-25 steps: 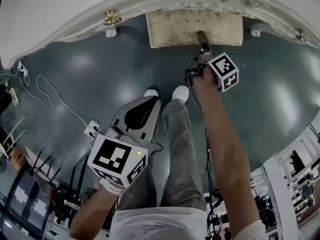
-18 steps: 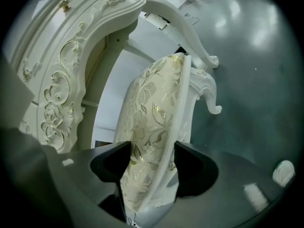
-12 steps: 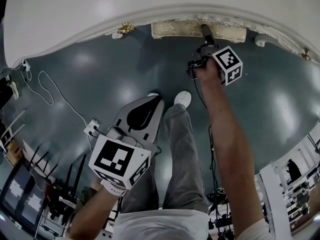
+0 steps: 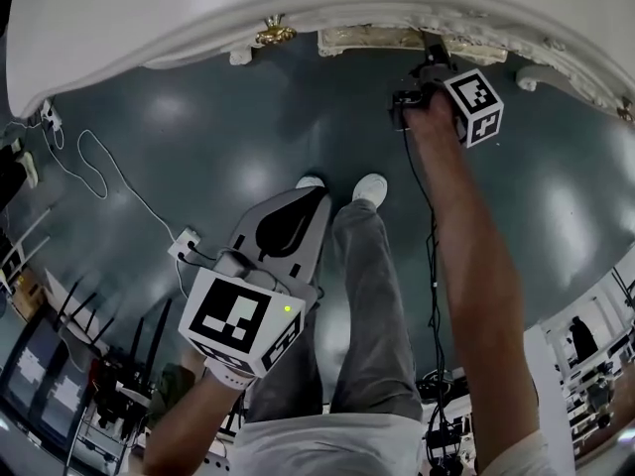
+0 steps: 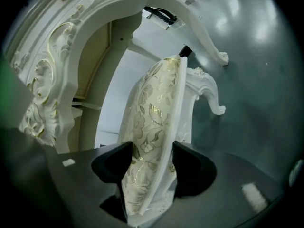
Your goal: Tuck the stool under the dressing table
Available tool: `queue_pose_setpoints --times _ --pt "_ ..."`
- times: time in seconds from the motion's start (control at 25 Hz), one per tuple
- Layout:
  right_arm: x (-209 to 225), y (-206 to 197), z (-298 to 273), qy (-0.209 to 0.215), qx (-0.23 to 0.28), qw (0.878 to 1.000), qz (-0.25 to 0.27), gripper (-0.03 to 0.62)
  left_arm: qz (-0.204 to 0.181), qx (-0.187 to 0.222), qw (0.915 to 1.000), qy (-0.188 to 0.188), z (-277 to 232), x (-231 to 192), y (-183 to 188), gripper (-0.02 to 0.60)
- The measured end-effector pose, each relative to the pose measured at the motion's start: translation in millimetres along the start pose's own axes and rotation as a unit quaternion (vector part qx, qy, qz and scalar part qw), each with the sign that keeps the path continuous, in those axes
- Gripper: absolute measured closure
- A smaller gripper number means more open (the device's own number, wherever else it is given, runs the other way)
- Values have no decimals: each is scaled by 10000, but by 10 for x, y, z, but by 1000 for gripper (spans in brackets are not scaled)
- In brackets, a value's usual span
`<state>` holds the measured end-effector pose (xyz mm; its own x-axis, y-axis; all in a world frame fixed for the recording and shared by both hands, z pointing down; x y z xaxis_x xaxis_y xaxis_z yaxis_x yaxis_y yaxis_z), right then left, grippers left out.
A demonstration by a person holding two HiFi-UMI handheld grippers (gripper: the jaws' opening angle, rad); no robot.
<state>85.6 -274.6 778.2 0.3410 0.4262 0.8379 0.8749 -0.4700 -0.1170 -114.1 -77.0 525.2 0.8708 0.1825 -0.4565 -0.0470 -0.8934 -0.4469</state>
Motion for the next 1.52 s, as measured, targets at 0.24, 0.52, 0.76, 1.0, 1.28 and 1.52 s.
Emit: queue_pose_setpoints --times 0.24,0.52,0.76,1.0,1.28,1.52 --pt "-37 68 -39 149 134 9998 35 319 -77 -46 10000 -21 91 24 -153 574" --pt "-39 -1 -140 295 -83 9995 -53 322 -76 -60 10000 -1 22 129 -274 573" --pt "-44 8 -145 453 -285 9986 41 327 -145 -70 9999 -1 -22 193 -324 573" --pt "-75 -29 10 232 -724 9960 459 384 -240 11 9997 -70 13 344 -289 574" --pt "19 -161 318 149 -950 9917 850 386 -318 69 9994 -90 70 497 -324 573" --pt "-15 -127 605 129 -964 9881 1194 495 -322 154 9994 -45 201 594 -343 574"
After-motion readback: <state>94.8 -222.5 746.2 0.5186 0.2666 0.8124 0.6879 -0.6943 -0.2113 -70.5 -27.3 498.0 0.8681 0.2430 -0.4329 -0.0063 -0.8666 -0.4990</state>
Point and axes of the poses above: the fingertips, and each gripper's own axes: z backward along the fingers, x to its right, y out of its top, the point moved 7 cm from there along z, backward along the fingers, and after that the axes turned 4 degrees about -x, right-handed, at the moved point
